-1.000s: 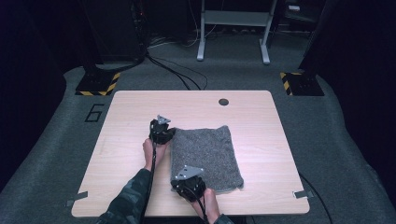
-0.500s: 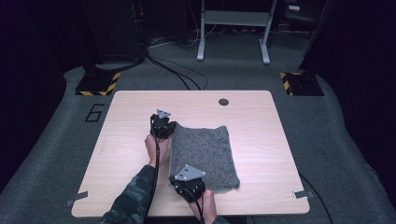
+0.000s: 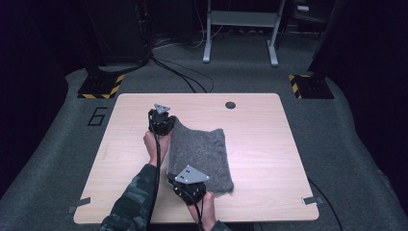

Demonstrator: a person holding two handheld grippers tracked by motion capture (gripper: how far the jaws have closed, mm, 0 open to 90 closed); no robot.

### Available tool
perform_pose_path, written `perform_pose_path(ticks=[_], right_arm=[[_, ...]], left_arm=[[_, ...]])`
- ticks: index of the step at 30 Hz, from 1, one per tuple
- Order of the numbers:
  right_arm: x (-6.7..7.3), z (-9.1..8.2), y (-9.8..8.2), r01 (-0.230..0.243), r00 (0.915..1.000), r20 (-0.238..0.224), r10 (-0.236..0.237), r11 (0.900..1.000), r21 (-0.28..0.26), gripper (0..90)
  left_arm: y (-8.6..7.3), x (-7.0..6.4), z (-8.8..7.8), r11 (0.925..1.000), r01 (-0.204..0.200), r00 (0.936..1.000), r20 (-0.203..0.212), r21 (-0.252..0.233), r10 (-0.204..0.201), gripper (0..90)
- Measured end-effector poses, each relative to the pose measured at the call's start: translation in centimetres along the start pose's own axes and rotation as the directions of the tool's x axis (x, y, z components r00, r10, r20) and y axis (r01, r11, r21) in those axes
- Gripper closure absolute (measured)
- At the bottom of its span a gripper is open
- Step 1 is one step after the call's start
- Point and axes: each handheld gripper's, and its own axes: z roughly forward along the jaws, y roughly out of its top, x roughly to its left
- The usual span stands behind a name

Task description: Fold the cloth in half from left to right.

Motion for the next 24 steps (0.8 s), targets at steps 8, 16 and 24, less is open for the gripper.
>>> perform_pose_path(ticks=[8, 16, 24], right_arm=[[-0.8, -1.2, 0.4, -0.051, 0.9985, 0.015, 0.052, 0.997, -0.049, 89.3], [-1.9, -2.5, -1.0, -0.072, 0.9965, 0.04, 0.074, 0.997, -0.032, 89.0], [-3.1, -3.7, -2.6, -0.1, 0.9921, 0.077, 0.1, 0.995, -0.007, 88.8]], left_arm=[[1.7, -1.0, -0.2, 0.9985, -0.055, 0.9982, -0.026, -0.003, 0.055, 87.8], [1.9, -3.6, 1.2, 0.993, -0.118, 0.9929, 0.017, -0.002, 0.118, 87.8], [1.3, -5.8, 3.0, 0.9872, -0.158, 0.9861, 0.057, 0.023, 0.156, 87.7]])
